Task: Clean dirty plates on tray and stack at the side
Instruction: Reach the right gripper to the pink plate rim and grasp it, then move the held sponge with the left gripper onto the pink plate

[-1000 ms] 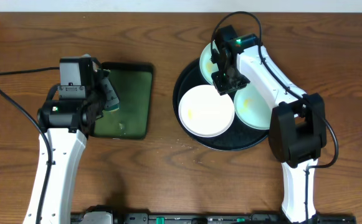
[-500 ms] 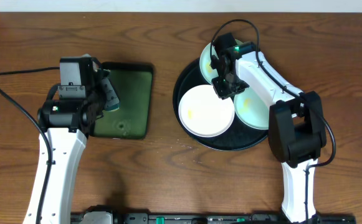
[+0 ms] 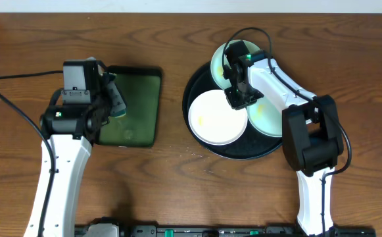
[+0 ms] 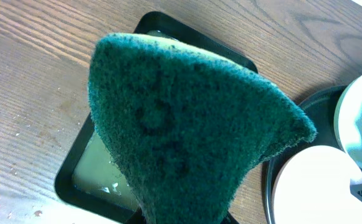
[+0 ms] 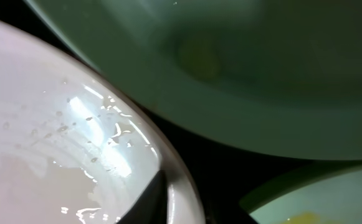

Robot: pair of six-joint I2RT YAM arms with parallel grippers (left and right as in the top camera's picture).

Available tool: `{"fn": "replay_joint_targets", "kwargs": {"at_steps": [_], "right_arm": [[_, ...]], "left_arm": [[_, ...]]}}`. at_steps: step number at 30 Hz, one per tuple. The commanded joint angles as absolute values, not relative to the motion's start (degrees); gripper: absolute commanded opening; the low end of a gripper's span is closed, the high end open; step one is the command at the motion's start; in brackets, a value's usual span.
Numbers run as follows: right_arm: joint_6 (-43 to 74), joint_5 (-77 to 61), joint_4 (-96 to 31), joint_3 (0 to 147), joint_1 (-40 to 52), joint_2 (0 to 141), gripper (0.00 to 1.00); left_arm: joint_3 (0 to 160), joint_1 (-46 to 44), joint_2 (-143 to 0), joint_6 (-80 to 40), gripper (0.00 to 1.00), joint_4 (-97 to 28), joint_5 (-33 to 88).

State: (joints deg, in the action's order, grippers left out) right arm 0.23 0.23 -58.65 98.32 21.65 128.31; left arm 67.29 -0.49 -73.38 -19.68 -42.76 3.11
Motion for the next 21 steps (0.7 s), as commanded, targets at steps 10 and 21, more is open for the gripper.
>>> {"fn": "replay_joint_targets", "kwargs": {"at_steps": [10, 21], "right_arm": [[0.2, -2.4, -57.9, 97.7, 21.6, 129.5, 0.1], [0.1, -3.5, -57.2, 97.7, 21.7, 129.5, 0.08]], "left_arm": [[67.6, -0.6, -85.2, -20.9, 0.08, -35.9, 3.7], [68.8, -4.2, -77.1, -32.9, 0.08, -34.3, 15.0]]}}
